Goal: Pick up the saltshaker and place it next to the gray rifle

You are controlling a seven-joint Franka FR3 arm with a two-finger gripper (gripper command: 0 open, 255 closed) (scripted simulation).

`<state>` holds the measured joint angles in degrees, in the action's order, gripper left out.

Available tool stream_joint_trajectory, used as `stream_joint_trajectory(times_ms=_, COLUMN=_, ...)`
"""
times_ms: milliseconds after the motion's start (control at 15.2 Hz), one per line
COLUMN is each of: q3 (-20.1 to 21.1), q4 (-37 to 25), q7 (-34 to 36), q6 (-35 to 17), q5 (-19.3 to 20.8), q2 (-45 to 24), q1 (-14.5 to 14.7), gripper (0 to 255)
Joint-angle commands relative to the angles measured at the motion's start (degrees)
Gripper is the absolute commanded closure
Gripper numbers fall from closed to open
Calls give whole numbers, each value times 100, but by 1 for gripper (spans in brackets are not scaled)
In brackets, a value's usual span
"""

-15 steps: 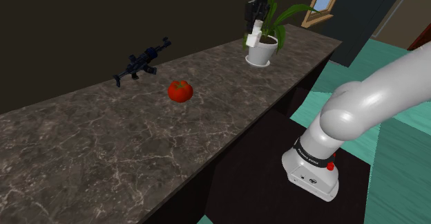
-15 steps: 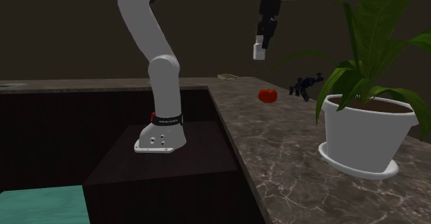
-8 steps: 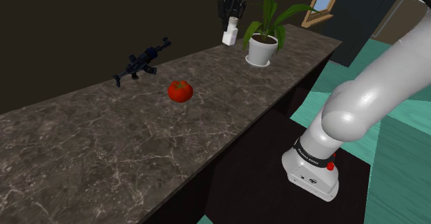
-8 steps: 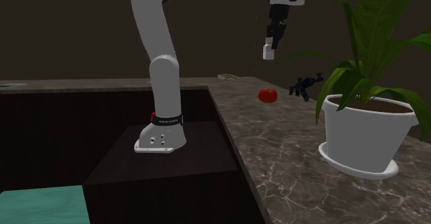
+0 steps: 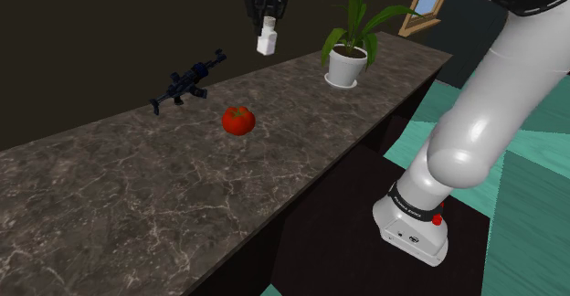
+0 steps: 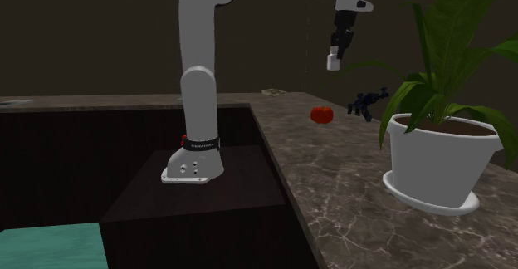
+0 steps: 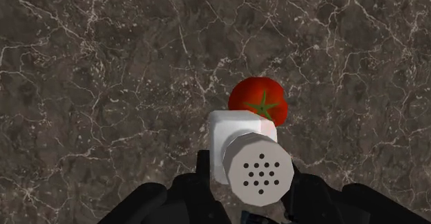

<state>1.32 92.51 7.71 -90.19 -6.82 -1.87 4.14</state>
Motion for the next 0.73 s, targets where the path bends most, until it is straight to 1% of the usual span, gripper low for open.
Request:
stream_joint_trajectory(times_ms=0, q3=76, q4=-489, q7=170, q6=75, q5=2, q2=-396, q1=81, gripper=255)
stream_joint_trajectory(times_ms=264, q3=205, q4=-1737, q7=516, q6=357, q5=47, q2=-1324, q1=270, gripper=255)
stream_joint_trajectory(times_ms=462, q3=278, q4=-2993, q7=772, q6=730, q5=107, q2=-2180, q1=437, gripper=255)
stream_joint_trajectory(times_ms=528, q3=297, q4=-3533, q7=858, q6=912, q5=132, q2=-2528, q1=502, gripper=255)
stream_joint_trajectory(times_ms=594, q3=314, q4=-4201, q7=948, q6=1155, q5=161, q2=-2945, q1=572, gripper=255)
stream_joint_trajectory(times_ms=660, q3=328, q4=-5162, q7=1047, q6=1532, q5=195, q2=-3521, q1=658, gripper=255)
